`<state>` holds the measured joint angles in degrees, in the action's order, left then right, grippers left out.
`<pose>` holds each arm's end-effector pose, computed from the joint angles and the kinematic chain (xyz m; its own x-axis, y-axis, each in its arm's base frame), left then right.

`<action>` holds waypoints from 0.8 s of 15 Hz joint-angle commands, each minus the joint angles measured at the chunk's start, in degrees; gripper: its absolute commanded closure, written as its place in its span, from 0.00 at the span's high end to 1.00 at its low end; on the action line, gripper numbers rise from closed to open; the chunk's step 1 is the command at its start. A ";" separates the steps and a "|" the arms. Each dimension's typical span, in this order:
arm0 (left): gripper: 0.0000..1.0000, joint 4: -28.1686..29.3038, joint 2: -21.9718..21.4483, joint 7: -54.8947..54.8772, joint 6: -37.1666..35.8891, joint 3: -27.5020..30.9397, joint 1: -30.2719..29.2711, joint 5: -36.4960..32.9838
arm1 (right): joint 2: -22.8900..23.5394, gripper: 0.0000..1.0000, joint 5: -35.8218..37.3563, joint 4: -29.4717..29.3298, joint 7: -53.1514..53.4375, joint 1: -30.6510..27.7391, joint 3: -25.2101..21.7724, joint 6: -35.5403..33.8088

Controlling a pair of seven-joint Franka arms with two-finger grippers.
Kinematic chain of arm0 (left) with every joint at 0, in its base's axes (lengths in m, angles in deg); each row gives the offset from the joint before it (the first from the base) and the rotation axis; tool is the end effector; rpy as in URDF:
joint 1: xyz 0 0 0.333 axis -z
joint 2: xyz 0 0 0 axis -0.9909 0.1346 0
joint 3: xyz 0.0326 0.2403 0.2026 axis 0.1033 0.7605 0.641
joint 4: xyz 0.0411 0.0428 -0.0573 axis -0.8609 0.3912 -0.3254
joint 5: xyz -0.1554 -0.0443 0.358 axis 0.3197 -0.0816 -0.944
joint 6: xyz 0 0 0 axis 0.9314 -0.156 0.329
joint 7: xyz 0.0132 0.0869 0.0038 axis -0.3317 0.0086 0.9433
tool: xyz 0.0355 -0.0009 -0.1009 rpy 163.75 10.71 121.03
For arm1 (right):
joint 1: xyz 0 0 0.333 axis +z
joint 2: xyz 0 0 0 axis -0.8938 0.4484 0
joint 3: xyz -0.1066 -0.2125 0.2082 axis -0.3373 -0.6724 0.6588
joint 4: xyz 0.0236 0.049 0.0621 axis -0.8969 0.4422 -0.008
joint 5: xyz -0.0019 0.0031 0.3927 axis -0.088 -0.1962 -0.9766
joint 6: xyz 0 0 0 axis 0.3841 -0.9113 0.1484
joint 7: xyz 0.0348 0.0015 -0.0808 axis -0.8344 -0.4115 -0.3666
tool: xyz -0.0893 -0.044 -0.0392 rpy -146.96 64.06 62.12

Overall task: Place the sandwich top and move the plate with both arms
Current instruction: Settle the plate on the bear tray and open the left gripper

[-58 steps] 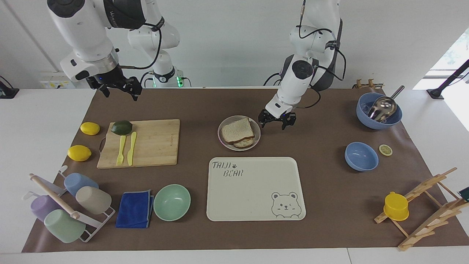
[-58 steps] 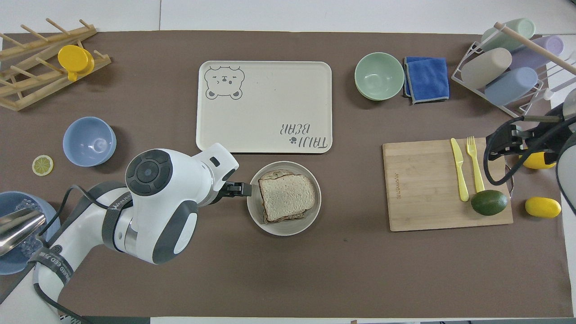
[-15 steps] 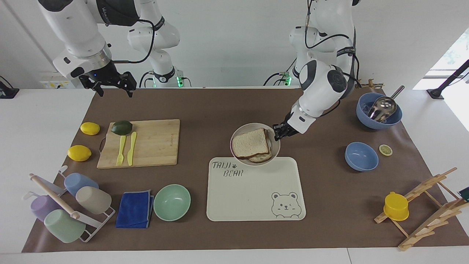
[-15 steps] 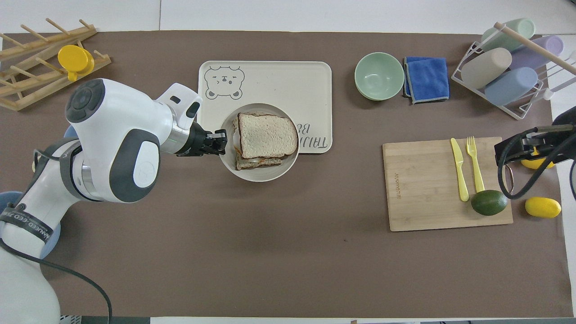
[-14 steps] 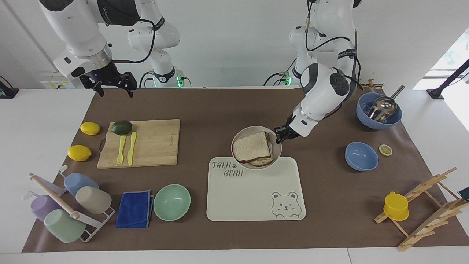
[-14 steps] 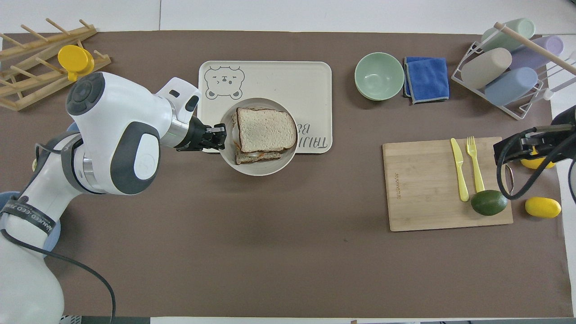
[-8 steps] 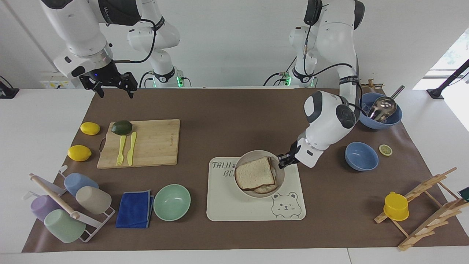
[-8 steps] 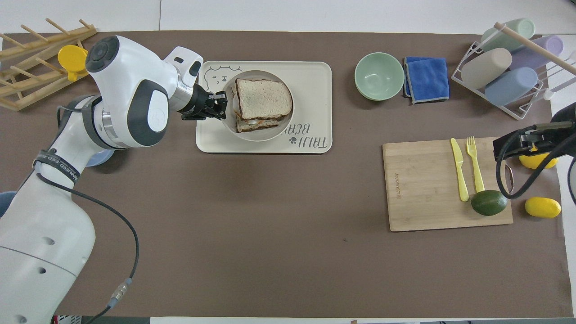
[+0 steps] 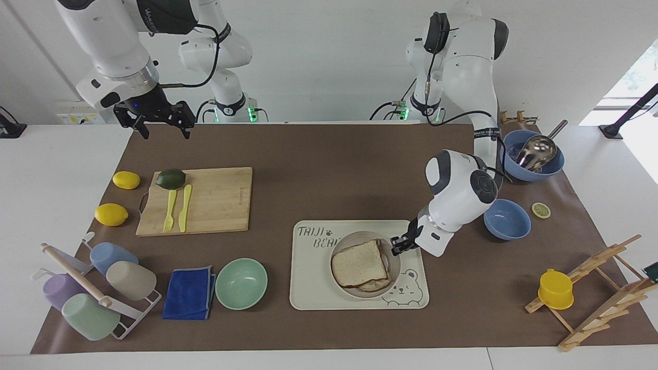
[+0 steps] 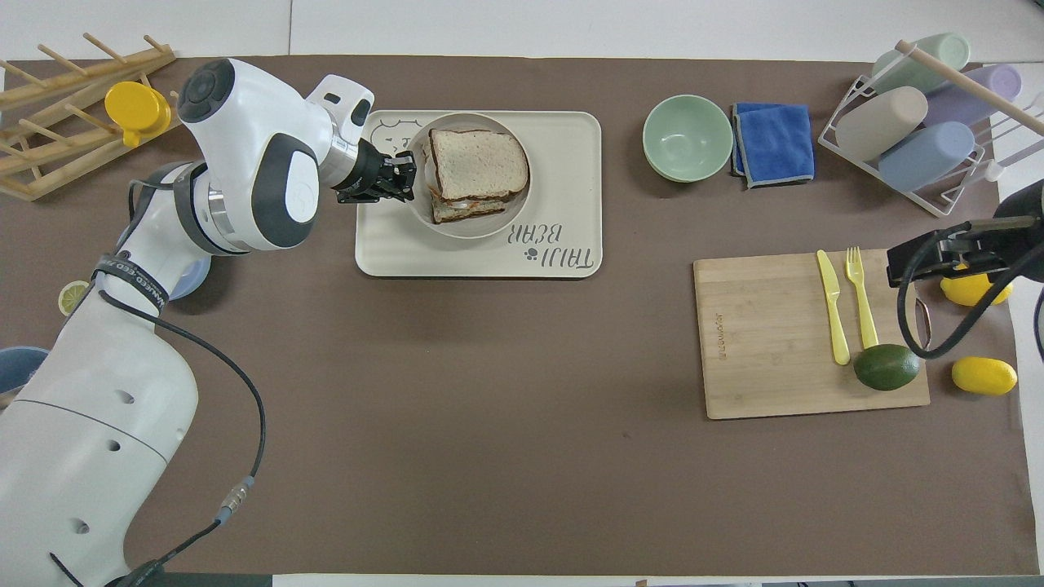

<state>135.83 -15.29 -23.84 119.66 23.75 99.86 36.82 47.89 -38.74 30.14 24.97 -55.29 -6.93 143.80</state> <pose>0.6757 -0.2449 0.3267 0.9802 0.1813 -0.0799 0.1977 -0.9200 0.3383 0.5388 0.0103 0.6146 0.9949 0.0095 -0.1006 0.0145 -0.9987 0.0486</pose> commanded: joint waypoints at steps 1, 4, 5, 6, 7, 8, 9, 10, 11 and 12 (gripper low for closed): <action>0.00 1.29 -0.65 -0.82 1.79 0.10 0.16 0.58 | -0.51 1.00 -0.94 0.42 -1.30 -0.33 -0.09 0.82; 0.62 1.47 -0.74 -3.45 1.35 0.10 -0.10 0.58 | -0.51 1.00 -0.76 0.42 -1.21 -0.24 -0.09 0.82; 1.00 1.38 -0.74 -3.54 1.17 0.19 -0.19 0.58 | -0.51 1.00 -0.76 0.42 -1.21 -0.24 -0.09 0.91; 1.00 1.21 -0.74 -3.72 0.91 0.19 -0.54 0.49 | -0.51 1.00 -0.67 0.42 -1.21 -0.24 -0.09 0.91; 1.00 0.86 -0.74 -3.89 0.73 0.19 -0.63 0.49 | -0.51 1.00 -0.76 0.42 -1.21 -0.24 -0.09 0.91; 1.00 0.59 -0.83 -3.90 0.04 0.45 -0.63 0.23 | -0.51 1.00 -0.85 0.42 -1.21 -0.16 0.00 0.91; 1.00 0.16 -1.00 -3.90 -0.49 0.71 -0.72 -0.99 | -0.51 1.00 -0.94 0.42 -1.12 -0.15 0.00 0.91; 1.00 -0.11 -2.22 -3.90 -0.58 0.80 -0.98 -2.22 | -0.51 1.00 -1.02 0.42 -1.12 -0.15 0.00 0.91; 1.00 0.06 -3.46 -3.90 -0.85 0.89 -2.29 -3.10 | -0.51 1.00 -0.85 0.42 -1.12 -0.15 0.00 0.82; 1.00 0.15 -5.21 -3.90 -2.42 1.07 -3.69 -3.63 | -0.51 1.00 -0.76 0.42 -1.03 -0.15 0.00 0.91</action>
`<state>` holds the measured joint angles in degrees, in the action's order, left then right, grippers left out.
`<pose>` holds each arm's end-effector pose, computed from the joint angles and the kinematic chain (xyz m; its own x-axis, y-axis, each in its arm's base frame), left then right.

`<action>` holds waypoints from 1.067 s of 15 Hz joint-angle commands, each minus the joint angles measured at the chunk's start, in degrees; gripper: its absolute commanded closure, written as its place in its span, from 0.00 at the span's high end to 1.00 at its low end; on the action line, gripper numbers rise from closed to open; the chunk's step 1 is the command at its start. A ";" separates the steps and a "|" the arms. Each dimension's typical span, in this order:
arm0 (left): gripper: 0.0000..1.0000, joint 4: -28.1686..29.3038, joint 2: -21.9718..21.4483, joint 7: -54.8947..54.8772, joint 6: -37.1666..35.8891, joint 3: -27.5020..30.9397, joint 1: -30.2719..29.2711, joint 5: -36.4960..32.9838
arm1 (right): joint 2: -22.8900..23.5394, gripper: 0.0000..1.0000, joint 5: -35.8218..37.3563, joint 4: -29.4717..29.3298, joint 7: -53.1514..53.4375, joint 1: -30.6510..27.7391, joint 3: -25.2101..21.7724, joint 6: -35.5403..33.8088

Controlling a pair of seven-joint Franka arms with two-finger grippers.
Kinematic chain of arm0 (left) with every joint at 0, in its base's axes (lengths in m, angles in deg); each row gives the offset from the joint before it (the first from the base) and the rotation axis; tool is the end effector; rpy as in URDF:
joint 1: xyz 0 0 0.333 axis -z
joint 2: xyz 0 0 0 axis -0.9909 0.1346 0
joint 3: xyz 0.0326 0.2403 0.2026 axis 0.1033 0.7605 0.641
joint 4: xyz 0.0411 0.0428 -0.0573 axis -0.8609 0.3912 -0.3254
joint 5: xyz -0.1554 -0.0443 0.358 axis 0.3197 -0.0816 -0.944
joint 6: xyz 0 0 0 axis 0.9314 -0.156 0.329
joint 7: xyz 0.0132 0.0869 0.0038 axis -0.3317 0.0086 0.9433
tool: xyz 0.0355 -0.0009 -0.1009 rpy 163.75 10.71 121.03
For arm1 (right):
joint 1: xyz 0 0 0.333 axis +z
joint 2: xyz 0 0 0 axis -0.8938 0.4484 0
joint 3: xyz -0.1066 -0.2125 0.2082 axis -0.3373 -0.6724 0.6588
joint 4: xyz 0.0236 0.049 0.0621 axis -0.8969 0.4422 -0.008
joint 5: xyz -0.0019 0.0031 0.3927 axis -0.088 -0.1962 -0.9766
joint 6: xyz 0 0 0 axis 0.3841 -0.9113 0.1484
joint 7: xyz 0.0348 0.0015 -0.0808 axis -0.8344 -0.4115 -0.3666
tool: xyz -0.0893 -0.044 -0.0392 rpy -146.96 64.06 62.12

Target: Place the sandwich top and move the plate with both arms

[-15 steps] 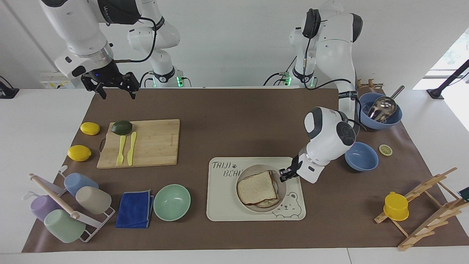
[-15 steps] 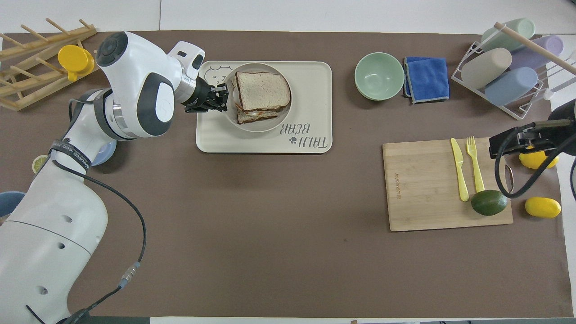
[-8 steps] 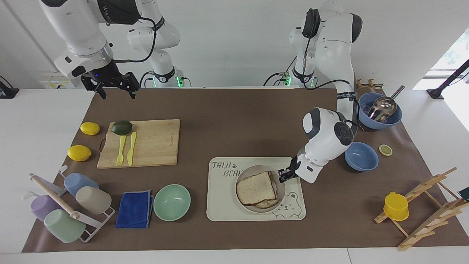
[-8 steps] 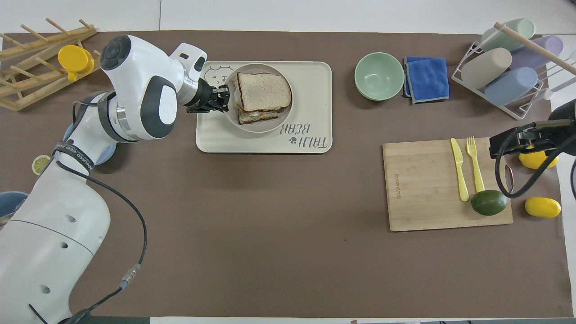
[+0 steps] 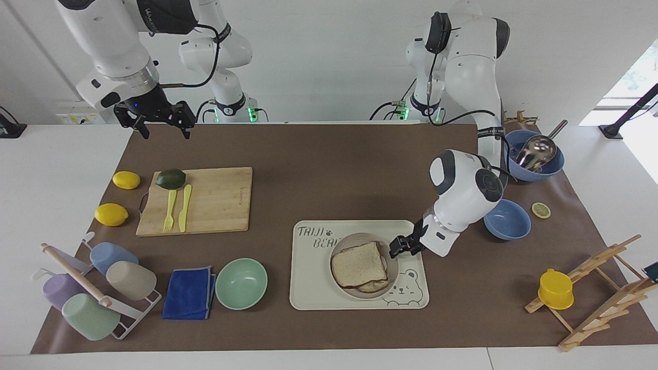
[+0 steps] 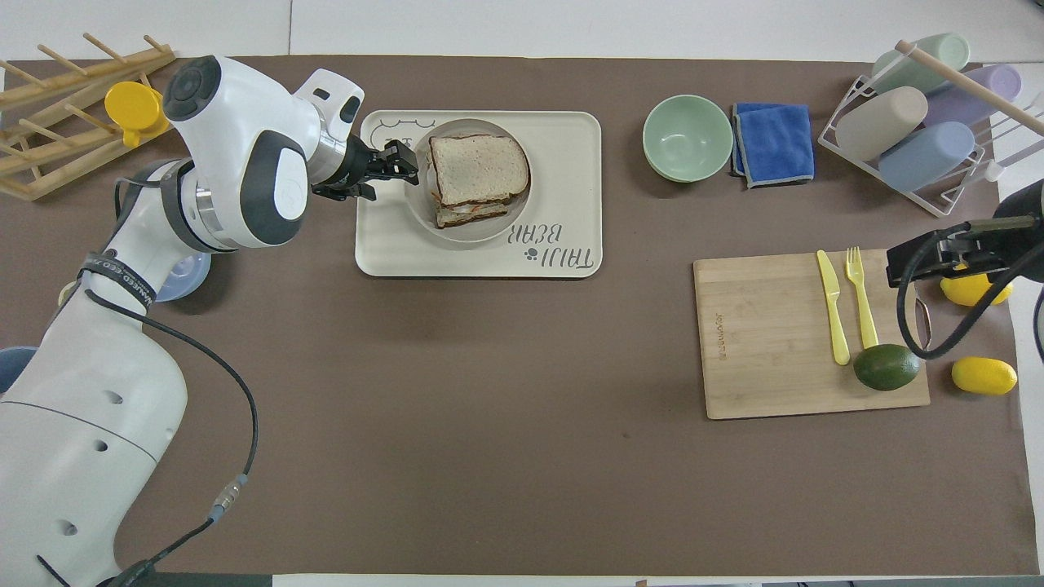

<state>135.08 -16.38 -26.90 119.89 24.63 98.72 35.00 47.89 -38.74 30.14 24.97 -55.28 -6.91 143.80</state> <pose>0.6865 -0.2222 0.3463 0.9884 0.1512 -0.0132 0.1472 -0.9339 0.3258 0.5388 0.0106 0.6146 0.9949 0.0100 -0.1006 0.0150 -0.9987 0.0486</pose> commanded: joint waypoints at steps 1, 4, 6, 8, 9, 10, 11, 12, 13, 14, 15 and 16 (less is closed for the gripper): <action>1.00 0.90 -5.96 -0.93 -4.84 0.28 -3.52 -2.95 | -0.42 1.00 -0.85 0.42 -1.03 -0.16 -0.02 0.99; 1.00 1.17 -12.11 -0.93 -11.87 0.37 -6.25 -9.54 | -0.42 1.00 -1.03 0.42 -1.03 -0.16 -0.02 1.34; 1.00 1.08 -15.71 -0.93 -16.61 0.28 -7.66 -13.93 | -0.42 1.00 -0.94 0.34 -1.03 -0.16 -0.02 1.34; 1.00 1.43 -19.32 -1.98 -20.40 0.37 -7.93 -15.97 | -0.42 1.00 -0.85 0.42 -1.03 -0.16 -0.02 1.43; 1.00 1.52 -20.90 -2.24 -22.50 0.72 -8.10 -16.15 | -0.42 1.00 -0.85 0.34 -1.03 -0.16 -0.02 1.43; 1.00 2.13 -22.92 -2.85 -24.27 0.98 -8.37 -17.11 | -0.42 1.00 -0.94 0.42 -1.03 -0.16 -0.02 1.43; 1.00 3.18 -24.76 -3.56 -25.59 0.99 -8.37 -18.07 | -0.42 1.00 -0.85 0.42 -1.03 -0.16 -0.02 1.43; 1.00 4.84 -27.13 -4.61 -26.82 0.99 -8.37 -18.34 | -0.42 1.00 -0.85 0.42 -1.03 -0.16 -0.02 1.43; 1.00 6.60 -29.33 -5.14 -27.53 0.99 -8.37 -18.35 | -0.42 1.00 -0.76 0.34 -1.03 -0.16 -0.02 1.43; 1.00 8.36 -31.09 -5.15 -28.06 0.99 -8.46 -18.35 | -0.42 1.00 -0.67 0.33 -1.03 -0.16 -0.02 1.43; 1.00 10.64 -33.02 -5.32 -28.24 1.07 -8.37 -18.35 | -0.33 1.00 -0.59 0.33 -1.03 -0.16 -0.02 1.43; 1.00 13.01 -34.87 -5.67 -28.24 1.07 -8.37 -18.35 | -0.25 1.00 -0.67 -0.01 -1.03 -0.16 -0.02 1.43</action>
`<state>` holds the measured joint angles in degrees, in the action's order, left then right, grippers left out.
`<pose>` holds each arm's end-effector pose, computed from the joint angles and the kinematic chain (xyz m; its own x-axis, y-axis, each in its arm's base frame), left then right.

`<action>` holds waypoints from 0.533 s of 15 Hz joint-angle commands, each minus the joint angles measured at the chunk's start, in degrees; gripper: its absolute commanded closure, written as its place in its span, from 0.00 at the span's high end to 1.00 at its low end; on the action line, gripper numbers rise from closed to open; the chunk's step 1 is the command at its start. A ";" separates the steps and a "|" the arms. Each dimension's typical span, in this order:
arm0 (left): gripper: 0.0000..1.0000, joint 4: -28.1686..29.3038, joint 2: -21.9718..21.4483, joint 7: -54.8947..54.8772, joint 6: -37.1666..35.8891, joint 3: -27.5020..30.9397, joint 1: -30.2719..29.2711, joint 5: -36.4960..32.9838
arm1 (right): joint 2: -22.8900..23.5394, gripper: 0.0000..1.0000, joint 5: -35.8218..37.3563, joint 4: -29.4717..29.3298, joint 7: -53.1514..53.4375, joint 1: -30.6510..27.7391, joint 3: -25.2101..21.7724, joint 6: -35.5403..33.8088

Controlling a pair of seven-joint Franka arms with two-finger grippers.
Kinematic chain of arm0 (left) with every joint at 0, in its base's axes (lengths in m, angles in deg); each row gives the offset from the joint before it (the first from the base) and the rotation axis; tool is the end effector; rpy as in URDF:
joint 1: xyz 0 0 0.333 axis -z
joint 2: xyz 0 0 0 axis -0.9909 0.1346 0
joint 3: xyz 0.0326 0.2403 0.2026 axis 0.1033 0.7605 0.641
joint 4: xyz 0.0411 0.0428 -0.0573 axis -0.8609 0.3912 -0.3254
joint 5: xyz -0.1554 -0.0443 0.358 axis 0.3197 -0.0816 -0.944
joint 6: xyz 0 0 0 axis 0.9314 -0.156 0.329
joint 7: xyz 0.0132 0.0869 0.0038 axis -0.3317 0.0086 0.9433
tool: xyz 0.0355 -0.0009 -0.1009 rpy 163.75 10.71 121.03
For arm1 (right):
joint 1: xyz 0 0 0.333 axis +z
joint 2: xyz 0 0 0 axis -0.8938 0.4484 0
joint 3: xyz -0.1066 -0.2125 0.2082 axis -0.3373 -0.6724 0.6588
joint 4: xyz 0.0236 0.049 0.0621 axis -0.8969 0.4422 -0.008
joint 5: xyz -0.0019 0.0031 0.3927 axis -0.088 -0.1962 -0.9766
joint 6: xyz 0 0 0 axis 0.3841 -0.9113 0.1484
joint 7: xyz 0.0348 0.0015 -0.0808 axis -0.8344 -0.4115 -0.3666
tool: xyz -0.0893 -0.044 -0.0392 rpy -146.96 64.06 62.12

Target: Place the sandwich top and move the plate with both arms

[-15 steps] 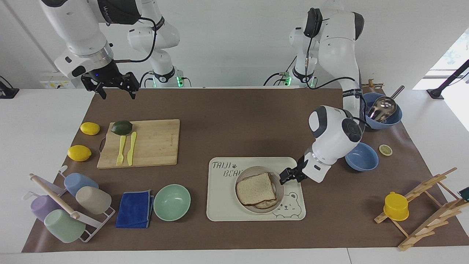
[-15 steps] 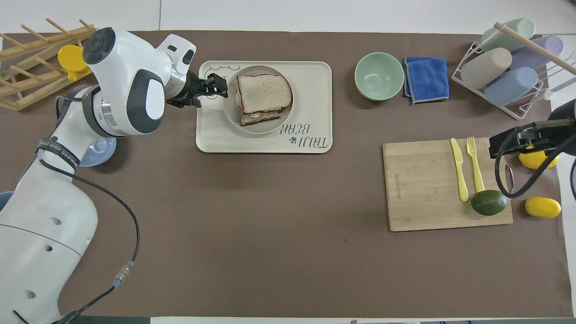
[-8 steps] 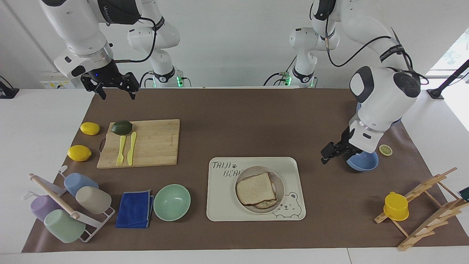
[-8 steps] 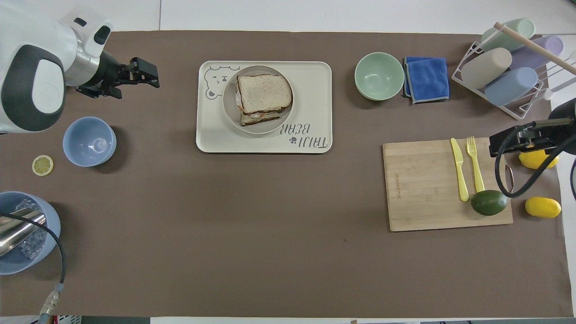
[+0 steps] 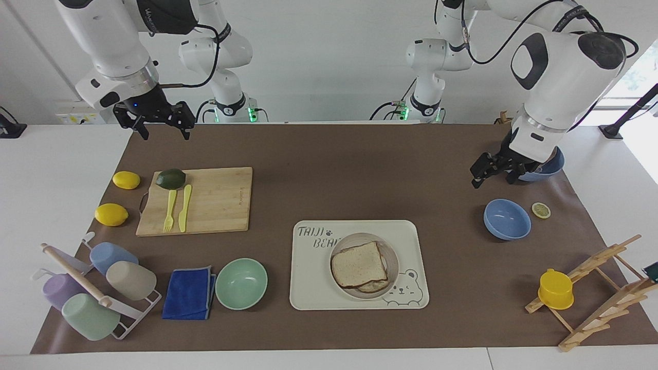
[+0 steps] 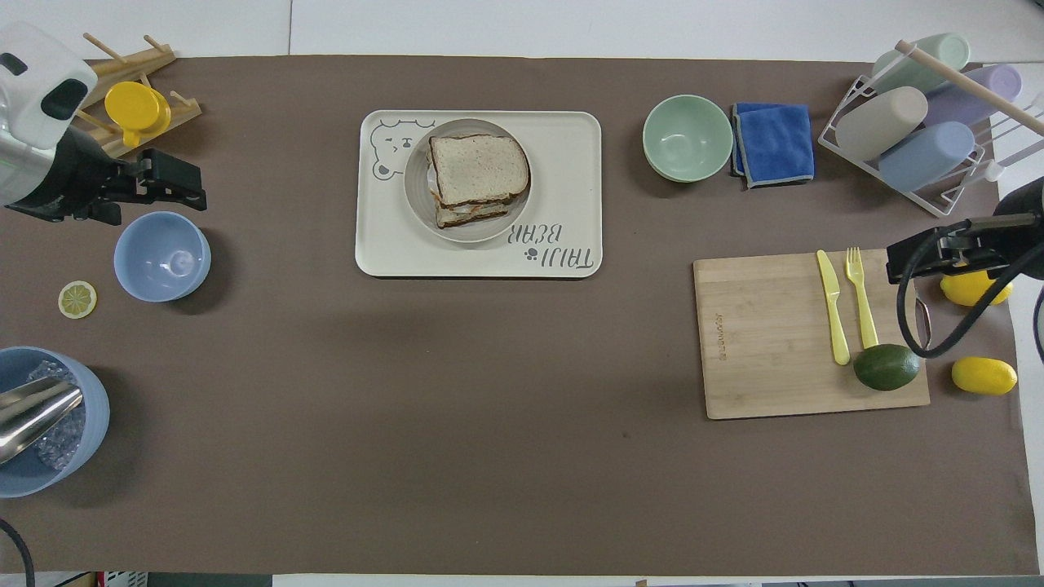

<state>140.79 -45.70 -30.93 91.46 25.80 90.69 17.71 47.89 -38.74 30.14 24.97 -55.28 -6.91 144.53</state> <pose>0.5799 -0.0850 0.5882 0.9983 0.0579 0.0075 0.0573 -0.9963 0.0642 0.5402 0.0107 0.6156 0.9961 0.0107 -0.0879 0.0150 -0.9987 0.0484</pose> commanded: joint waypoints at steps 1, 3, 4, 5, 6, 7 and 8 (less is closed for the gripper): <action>1.00 9.41 -7.05 -2.00 0.19 -0.10 -0.34 -1.05 | -0.25 1.00 -0.59 -0.10 -1.03 -0.16 -0.02 0.70; 1.00 12.50 -8.65 -2.09 0.37 -0.10 -0.08 -1.05 | -0.25 1.00 -0.67 -0.19 -1.03 -0.16 -0.02 0.70; 1.00 12.51 -8.56 -3.04 0.37 -0.10 -0.17 -1.05 | -0.25 1.00 -0.67 -0.19 -1.03 -0.16 -0.02 0.70; 1.00 12.07 -8.39 -4.10 0.11 -0.10 -0.17 -1.05 | -0.16 1.00 -0.67 -0.19 -1.03 -0.16 -0.02 0.70; 1.00 11.72 -7.95 -4.89 -0.50 -0.01 -0.25 -1.14 | -0.16 1.00 -0.67 -0.19 -1.03 -0.16 -0.02 0.61; 1.00 10.85 -7.60 -5.68 -1.38 -0.01 -0.34 -1.40 | -0.16 1.00 -0.67 -0.19 -1.03 -0.16 -0.02 0.61; 1.00 8.75 -6.90 -6.30 -3.65 -0.27 -0.43 -3.49 | -0.16 1.00 -0.67 -0.19 -1.03 -0.16 -0.02 0.61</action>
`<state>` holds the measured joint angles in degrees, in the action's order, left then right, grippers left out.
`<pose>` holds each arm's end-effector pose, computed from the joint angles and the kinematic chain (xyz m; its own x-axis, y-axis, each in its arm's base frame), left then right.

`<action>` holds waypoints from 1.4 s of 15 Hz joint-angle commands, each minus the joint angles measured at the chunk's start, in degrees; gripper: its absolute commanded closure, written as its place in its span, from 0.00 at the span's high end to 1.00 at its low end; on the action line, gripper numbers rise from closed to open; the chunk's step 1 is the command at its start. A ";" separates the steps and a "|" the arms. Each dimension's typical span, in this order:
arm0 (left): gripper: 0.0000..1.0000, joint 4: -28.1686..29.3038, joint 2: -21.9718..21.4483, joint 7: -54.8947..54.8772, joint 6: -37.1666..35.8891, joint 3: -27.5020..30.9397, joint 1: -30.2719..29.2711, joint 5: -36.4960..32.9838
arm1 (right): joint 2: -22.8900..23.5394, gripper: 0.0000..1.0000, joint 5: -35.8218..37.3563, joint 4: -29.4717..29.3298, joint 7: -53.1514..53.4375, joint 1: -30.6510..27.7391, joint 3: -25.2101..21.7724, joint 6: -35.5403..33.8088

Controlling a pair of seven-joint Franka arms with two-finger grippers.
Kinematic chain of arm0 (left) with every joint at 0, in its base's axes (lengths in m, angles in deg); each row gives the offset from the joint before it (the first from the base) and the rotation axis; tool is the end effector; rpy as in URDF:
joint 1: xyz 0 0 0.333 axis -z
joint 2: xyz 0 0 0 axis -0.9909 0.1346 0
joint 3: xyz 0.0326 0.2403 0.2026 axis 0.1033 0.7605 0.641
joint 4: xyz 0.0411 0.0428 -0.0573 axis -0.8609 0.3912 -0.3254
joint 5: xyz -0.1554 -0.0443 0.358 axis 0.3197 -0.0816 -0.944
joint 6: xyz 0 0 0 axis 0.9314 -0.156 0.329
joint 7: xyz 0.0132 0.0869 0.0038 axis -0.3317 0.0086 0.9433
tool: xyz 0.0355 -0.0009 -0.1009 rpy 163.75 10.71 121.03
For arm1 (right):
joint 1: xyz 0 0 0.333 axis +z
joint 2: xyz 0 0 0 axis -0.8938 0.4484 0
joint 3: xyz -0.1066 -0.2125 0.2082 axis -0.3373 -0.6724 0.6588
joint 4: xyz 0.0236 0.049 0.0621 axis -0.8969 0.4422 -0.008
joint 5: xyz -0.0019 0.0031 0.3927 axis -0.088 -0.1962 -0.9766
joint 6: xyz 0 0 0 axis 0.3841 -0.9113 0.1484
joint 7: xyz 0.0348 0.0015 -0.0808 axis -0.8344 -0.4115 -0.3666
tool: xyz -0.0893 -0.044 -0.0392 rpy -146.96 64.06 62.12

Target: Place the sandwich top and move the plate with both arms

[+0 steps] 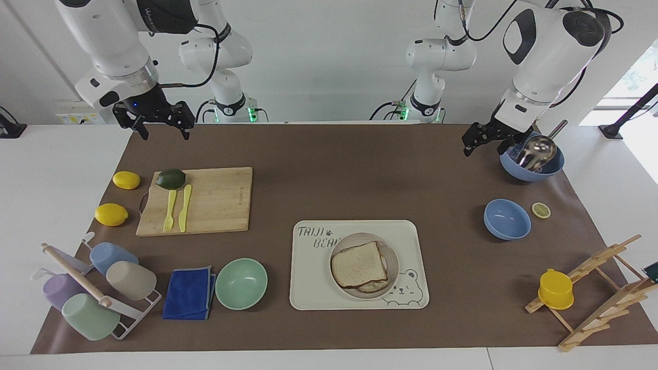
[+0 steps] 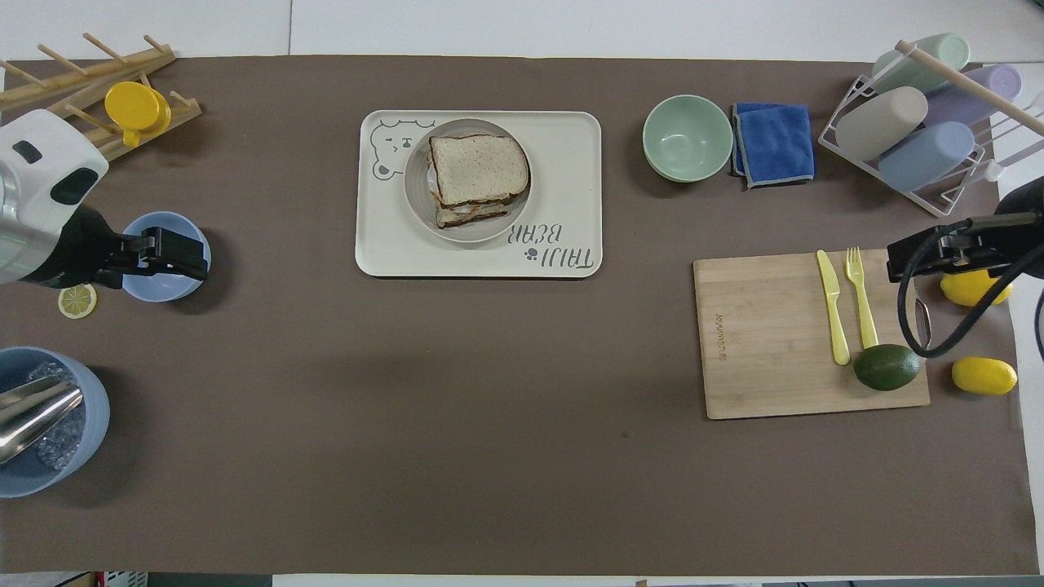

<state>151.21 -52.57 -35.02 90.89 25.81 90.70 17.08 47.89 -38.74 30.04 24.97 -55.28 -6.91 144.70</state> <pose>0.5375 -0.0778 0.5683 0.9982 -0.0146 -0.0581 -0.0120 -0.9989 0.0455 0.5406 0.0107 0.6166 0.9965 0.0108 -0.0833 0.0149 -0.9987 0.0483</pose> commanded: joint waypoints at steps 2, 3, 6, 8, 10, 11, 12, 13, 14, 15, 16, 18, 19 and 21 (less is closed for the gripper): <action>1.00 -5.98 1.73 -2.30 -6.53 -0.81 -0.52 -4.38 | -0.16 1.00 -0.67 -0.09 -1.03 -0.16 -0.02 0.54; 1.00 -6.34 1.65 -2.30 -6.71 -0.90 -0.70 -4.39 | -0.16 1.00 -0.67 -0.09 -1.03 -0.16 -0.02 0.54; 1.00 -4.33 0.86 -2.91 -5.75 -2.39 -2.80 -4.12 | -0.16 1.00 -0.76 -0.09 -1.03 -0.16 -0.02 0.54; 1.00 -3.62 0.60 -3.18 -5.75 -2.48 -3.07 -3.95 | -0.16 1.00 -0.76 -0.09 -1.03 -0.16 -0.02 0.54; 1.00 -3.62 0.68 -3.01 -4.79 -2.31 -2.55 -3.86 | -0.16 1.00 -0.76 -0.09 -1.03 -0.25 -0.02 0.54; 1.00 -3.54 0.77 -2.57 -3.39 -2.04 -2.02 -3.34 | -0.16 1.00 -0.76 -0.09 -1.03 -0.25 -0.02 0.45; 1.00 -3.45 0.77 -2.48 -3.11 -1.87 -1.58 -3.24 | -0.16 1.00 -0.76 -0.09 -1.03 -0.34 -0.02 0.45; 1.00 -3.45 0.77 -2.48 -3.11 -1.87 -1.58 -3.24 | -0.16 1.00 -0.76 -0.09 -1.03 -0.34 -0.02 0.45; 1.00 -3.45 0.77 -2.48 -3.02 -1.87 -1.58 -3.16 | -0.16 1.00 -0.76 -0.09 -1.03 -0.25 -0.02 0.45; 1.00 -3.53 0.77 -2.48 -2.85 -1.78 -1.58 -2.72 | -0.16 1.00 -0.67 -0.09 -1.03 -0.25 -0.02 0.45; 1.00 -3.45 0.77 -2.48 -2.67 -1.78 -1.75 -1.76 | -0.16 1.00 -0.67 -0.09 -1.03 -0.25 -0.02 0.53; 1.00 -3.45 0.77 -2.48 -2.58 -1.60 -1.75 -1.22 | -0.16 1.00 -0.67 -0.09 -1.03 -0.25 -0.02 0.53; 1.00 -3.45 0.77 -2.48 -2.58 -1.69 -1.93 -1.22 | -0.16 1.00 -0.67 -0.09 -1.03 -0.25 -0.02 0.54; 1.00 -3.45 0.68 -2.48 -2.67 -1.69 -2.71 -1.05 | -0.16 1.00 -0.67 -0.09 -1.03 -0.25 -0.02 0.53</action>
<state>147.51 -51.74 -37.13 87.32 23.88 88.70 15.17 47.89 -38.74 30.04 24.97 -55.29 -6.91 144.70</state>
